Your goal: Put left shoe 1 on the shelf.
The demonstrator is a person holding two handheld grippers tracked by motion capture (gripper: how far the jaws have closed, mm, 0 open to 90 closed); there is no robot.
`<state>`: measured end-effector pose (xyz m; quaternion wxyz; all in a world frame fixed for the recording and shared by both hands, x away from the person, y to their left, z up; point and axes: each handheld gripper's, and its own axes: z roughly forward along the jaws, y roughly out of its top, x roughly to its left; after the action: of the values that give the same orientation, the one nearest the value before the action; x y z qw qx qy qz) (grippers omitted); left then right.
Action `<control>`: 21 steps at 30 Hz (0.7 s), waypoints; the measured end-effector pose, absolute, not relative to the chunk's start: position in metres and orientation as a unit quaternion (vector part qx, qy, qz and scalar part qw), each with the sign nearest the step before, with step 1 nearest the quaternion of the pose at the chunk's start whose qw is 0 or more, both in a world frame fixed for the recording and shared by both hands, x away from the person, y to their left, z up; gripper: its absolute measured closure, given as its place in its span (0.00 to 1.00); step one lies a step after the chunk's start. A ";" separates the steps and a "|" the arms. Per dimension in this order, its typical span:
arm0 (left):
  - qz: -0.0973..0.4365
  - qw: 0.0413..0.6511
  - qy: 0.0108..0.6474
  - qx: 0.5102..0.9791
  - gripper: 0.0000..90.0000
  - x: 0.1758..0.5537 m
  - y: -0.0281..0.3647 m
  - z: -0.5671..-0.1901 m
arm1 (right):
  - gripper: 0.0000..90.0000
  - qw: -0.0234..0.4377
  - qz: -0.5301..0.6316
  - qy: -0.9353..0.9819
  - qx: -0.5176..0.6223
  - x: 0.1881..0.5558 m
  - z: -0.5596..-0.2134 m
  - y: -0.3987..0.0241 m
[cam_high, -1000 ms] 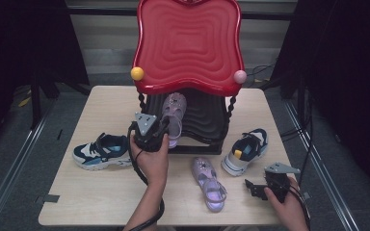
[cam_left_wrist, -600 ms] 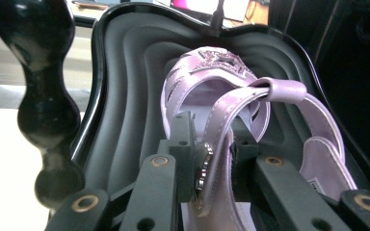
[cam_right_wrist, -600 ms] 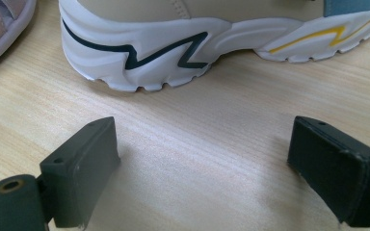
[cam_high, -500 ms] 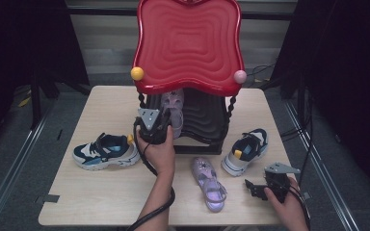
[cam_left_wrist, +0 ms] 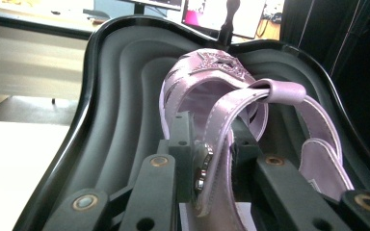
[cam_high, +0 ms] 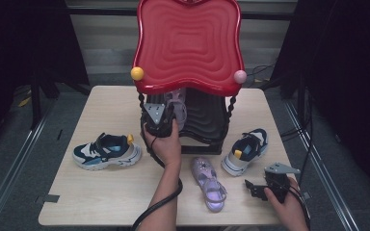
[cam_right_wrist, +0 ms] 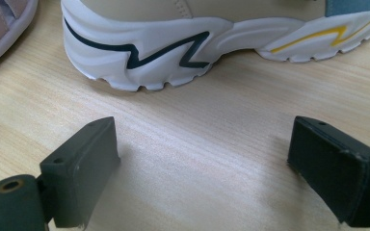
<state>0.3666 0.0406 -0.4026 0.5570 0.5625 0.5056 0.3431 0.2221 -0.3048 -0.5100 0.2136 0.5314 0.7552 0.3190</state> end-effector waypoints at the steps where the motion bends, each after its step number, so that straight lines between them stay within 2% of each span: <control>1: 0.349 0.558 0.506 0.557 0.85 0.371 0.040 -0.403 | 0.11 0.214 0.319 0.755 0.531 0.222 -0.510 -0.305; 12: 0.356 0.541 0.507 0.569 0.84 0.376 0.038 -0.420 | 0.11 0.215 0.321 0.757 0.527 0.222 -0.510 -0.305; 21: 0.358 0.524 0.501 0.589 0.82 0.374 0.040 -0.418 | 0.11 0.214 0.320 0.757 0.528 0.221 -0.510 -0.304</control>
<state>0.3742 0.0397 -0.4179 0.5240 0.5887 0.5009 0.3577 0.2213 -0.3040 -0.5101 0.2145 0.5277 0.7569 0.3202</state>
